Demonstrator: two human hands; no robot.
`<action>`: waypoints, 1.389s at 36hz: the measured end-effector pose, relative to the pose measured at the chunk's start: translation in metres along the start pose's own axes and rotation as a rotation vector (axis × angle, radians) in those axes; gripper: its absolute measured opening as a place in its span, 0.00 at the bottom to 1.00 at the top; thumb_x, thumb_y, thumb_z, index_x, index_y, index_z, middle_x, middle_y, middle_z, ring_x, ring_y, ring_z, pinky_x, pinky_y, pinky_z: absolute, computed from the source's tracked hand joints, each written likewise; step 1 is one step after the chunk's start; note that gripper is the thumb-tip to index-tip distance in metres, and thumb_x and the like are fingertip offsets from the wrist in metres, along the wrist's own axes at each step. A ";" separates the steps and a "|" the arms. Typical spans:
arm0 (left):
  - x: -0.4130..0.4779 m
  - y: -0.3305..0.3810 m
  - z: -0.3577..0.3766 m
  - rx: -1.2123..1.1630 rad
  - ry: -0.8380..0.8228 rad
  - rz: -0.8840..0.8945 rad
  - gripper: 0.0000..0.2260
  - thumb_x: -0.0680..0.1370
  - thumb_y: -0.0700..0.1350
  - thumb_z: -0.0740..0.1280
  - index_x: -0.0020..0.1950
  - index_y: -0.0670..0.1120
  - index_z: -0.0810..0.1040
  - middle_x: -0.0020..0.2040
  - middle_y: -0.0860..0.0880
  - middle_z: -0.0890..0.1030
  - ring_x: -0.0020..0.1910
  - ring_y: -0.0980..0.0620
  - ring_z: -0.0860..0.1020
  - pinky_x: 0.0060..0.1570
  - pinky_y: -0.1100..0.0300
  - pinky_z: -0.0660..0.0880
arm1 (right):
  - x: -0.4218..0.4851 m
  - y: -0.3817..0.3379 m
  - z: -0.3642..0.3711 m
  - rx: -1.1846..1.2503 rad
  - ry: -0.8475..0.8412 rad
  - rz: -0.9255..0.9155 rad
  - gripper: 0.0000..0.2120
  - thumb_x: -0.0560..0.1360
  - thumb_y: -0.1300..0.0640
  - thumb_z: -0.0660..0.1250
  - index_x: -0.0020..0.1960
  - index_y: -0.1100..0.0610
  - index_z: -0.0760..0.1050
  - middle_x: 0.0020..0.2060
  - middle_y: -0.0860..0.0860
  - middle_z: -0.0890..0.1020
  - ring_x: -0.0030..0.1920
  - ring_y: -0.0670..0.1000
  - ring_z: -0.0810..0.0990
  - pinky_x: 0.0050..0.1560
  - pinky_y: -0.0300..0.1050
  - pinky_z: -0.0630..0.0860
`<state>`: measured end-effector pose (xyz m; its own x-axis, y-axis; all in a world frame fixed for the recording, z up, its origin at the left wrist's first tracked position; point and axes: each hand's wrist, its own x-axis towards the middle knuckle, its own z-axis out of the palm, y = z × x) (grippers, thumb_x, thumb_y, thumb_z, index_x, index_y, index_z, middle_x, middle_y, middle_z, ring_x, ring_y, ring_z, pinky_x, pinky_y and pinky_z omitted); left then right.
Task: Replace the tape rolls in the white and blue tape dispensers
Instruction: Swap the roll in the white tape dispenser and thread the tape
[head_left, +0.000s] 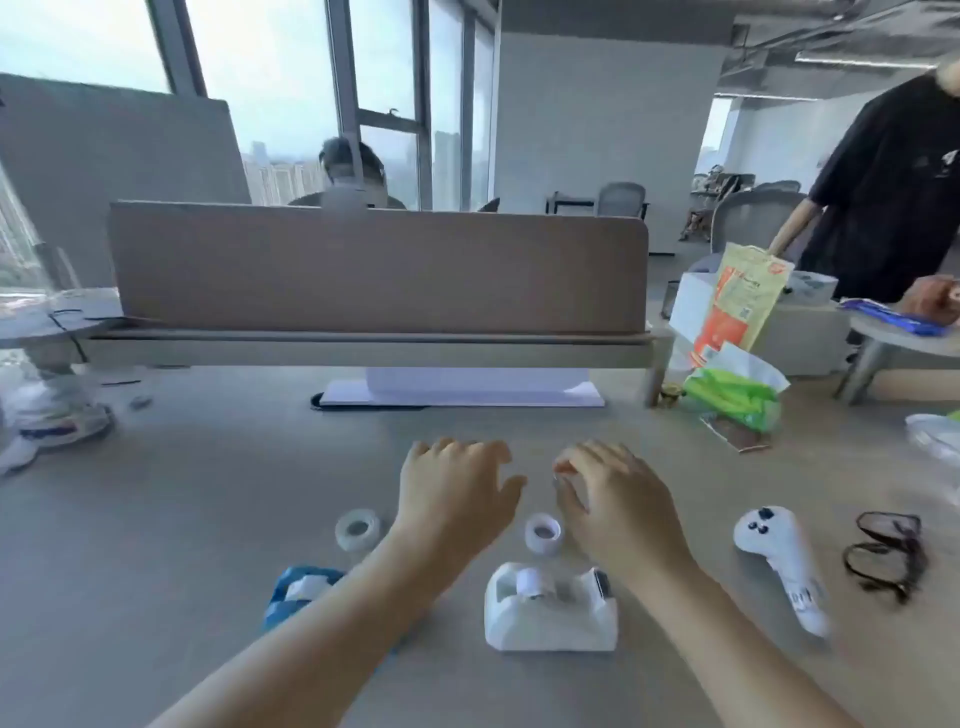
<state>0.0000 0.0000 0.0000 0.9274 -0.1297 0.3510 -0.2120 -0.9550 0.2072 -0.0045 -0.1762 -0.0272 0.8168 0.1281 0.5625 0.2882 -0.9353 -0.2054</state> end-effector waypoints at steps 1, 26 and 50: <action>-0.009 0.000 0.004 -0.003 -0.030 0.002 0.16 0.77 0.61 0.60 0.61 0.58 0.77 0.53 0.56 0.85 0.56 0.50 0.80 0.59 0.54 0.70 | -0.010 -0.001 0.002 0.013 -0.012 -0.014 0.02 0.72 0.54 0.66 0.44 0.49 0.76 0.39 0.45 0.81 0.43 0.52 0.79 0.40 0.44 0.72; -0.112 -0.010 0.043 -0.488 -0.026 0.026 0.16 0.76 0.52 0.70 0.64 0.57 0.79 0.66 0.59 0.79 0.65 0.61 0.77 0.62 0.72 0.67 | -0.112 -0.008 0.018 0.135 0.132 -0.107 0.11 0.75 0.55 0.67 0.54 0.53 0.83 0.50 0.46 0.87 0.60 0.52 0.82 0.53 0.45 0.80; -0.116 -0.005 0.044 -0.590 0.039 -0.058 0.15 0.74 0.49 0.74 0.60 0.60 0.81 0.63 0.60 0.81 0.66 0.67 0.73 0.59 0.79 0.65 | -0.106 -0.007 0.029 0.243 0.177 -0.186 0.14 0.76 0.53 0.66 0.58 0.55 0.83 0.58 0.47 0.84 0.61 0.45 0.80 0.58 0.42 0.74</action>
<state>-0.0929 0.0085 -0.0817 0.9330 -0.0606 0.3548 -0.3069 -0.6490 0.6961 -0.0786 -0.1734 -0.1092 0.6460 0.2104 0.7337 0.5522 -0.7925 -0.2589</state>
